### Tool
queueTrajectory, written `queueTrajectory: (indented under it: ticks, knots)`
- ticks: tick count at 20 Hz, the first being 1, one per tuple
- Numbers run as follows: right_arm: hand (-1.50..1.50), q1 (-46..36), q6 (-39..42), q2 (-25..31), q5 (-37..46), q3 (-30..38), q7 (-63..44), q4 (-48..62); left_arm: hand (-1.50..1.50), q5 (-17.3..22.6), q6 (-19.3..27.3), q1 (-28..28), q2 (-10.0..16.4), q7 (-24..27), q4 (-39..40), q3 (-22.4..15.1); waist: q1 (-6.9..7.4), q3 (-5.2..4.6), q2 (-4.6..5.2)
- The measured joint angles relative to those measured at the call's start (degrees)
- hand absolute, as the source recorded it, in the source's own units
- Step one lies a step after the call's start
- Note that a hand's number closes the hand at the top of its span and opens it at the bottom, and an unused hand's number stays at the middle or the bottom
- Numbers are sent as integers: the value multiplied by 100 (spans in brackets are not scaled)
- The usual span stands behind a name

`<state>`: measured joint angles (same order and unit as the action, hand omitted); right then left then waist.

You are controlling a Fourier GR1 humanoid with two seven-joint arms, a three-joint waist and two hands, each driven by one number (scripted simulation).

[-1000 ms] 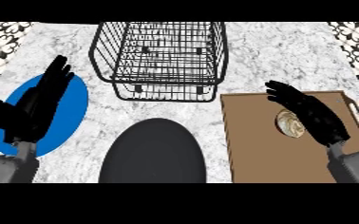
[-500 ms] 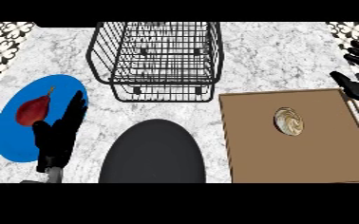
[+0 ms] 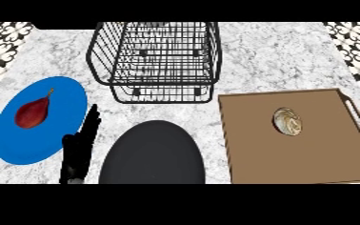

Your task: Pick the cupcake from the tray and place it in the tiered basket

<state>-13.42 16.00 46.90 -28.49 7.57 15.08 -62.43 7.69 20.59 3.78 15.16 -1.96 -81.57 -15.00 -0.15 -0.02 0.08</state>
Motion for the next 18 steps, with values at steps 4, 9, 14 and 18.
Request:
queueTrajectory:
  ticks: [4,9,14,18]
  knots:
    - [-150,162,384,651,566,-452,-392,-511,0,-40,5,57,-12,58,54,0,-23,-9,-23]
    - [-150,359,204,1196,1520,-952,-856,-1413,0,-14,-39,87,-15,113,104,62,-44,-14,-37]
    - [-150,584,-438,1177,2302,-1271,-1742,-2442,0,-77,-28,104,-84,139,131,60,-44,-11,-37]
    - [-150,852,-837,956,2812,-1422,-2533,-3279,0,-138,-52,50,-134,78,136,82,-39,-6,-30]
